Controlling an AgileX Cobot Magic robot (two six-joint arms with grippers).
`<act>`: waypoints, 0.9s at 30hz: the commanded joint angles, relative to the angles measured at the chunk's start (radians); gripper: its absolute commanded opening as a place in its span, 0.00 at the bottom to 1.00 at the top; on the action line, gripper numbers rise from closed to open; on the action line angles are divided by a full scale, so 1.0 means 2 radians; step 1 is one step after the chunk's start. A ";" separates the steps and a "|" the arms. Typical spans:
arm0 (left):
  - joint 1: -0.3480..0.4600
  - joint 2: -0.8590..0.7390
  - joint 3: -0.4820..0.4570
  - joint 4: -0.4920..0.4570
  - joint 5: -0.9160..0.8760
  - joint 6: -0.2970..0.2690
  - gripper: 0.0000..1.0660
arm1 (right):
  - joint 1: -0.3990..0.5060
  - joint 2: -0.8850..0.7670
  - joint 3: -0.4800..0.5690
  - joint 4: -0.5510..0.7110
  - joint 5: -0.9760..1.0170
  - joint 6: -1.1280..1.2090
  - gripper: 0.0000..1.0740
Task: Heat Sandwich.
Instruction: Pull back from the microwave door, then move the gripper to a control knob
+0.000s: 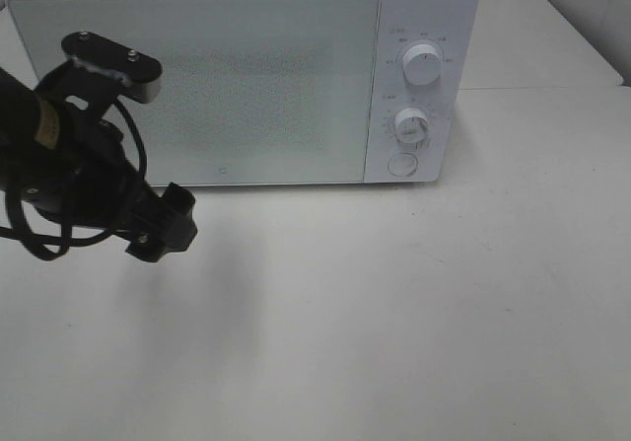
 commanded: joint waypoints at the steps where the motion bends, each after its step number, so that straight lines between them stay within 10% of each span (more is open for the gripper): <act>1: 0.021 -0.029 0.000 -0.003 0.053 -0.016 0.94 | -0.003 -0.012 0.001 0.002 -0.006 0.005 0.69; 12: 0.197 -0.082 0.000 -0.077 0.194 0.004 0.94 | -0.003 -0.012 0.001 0.002 -0.006 0.005 0.69; 27: 0.280 -0.195 0.001 -0.087 0.324 0.002 0.94 | -0.003 -0.012 0.001 0.002 -0.006 0.005 0.69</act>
